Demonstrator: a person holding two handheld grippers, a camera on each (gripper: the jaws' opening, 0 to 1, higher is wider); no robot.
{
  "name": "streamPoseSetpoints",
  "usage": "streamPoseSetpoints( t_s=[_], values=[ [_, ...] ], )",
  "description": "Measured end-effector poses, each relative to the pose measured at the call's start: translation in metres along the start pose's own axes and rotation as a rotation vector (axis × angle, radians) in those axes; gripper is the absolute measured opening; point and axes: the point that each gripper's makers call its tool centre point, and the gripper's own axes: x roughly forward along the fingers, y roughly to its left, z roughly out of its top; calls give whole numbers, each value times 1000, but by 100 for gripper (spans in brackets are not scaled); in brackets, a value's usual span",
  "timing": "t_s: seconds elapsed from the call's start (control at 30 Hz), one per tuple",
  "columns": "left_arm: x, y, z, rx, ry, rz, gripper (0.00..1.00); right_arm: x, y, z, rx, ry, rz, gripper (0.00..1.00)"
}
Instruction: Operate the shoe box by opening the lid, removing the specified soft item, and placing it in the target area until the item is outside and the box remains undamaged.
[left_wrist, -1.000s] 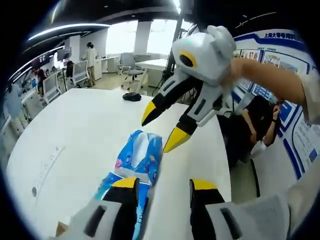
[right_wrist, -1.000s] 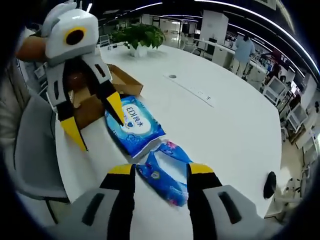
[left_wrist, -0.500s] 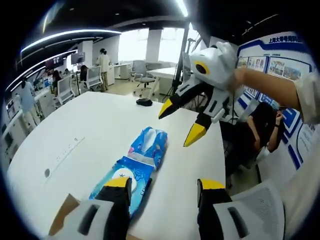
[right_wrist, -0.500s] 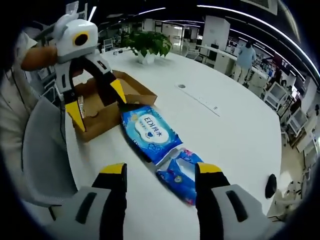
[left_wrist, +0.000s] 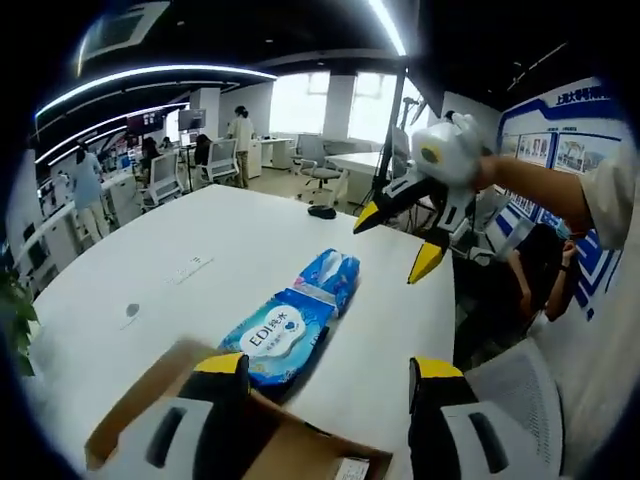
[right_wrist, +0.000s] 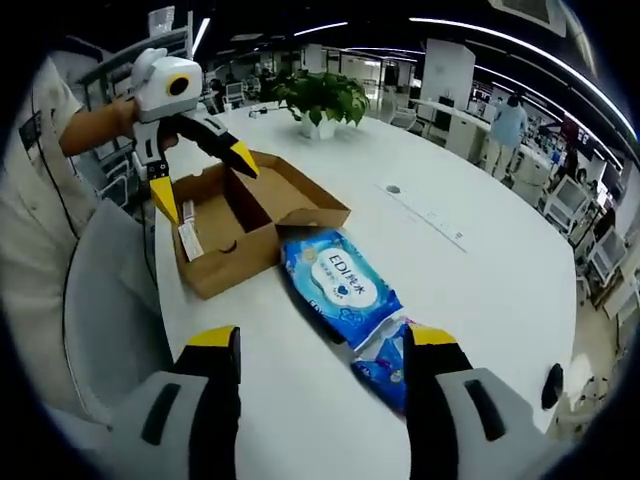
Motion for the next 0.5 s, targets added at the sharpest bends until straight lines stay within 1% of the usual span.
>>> streamPoseSetpoints(
  t_s=[0.07, 0.1, 0.2, 0.27, 0.37, 0.5],
  values=[
    [-11, 5, -6, -1, -2, 18, 69, 2, 7, 5, -15, -4, 19, 64],
    [-17, 8, -9, -7, -4, 26, 69, 4, 12, 6, -34, 2, 40, 64],
    [-33, 16, -16, -24, -23, 55, 73, 8, 20, 8, -83, 23, 71, 64],
    [-45, 21, -24, -29, -26, 75, 75, 11, 25, 11, -90, 27, 86, 66],
    [-62, 28, -35, -37, -27, 106, 77, 14, 32, 17, -107, 23, 107, 69],
    [-83, 32, -49, -87, -47, 126, 81, 20, 42, 29, -136, 11, 140, 71]
  ],
)
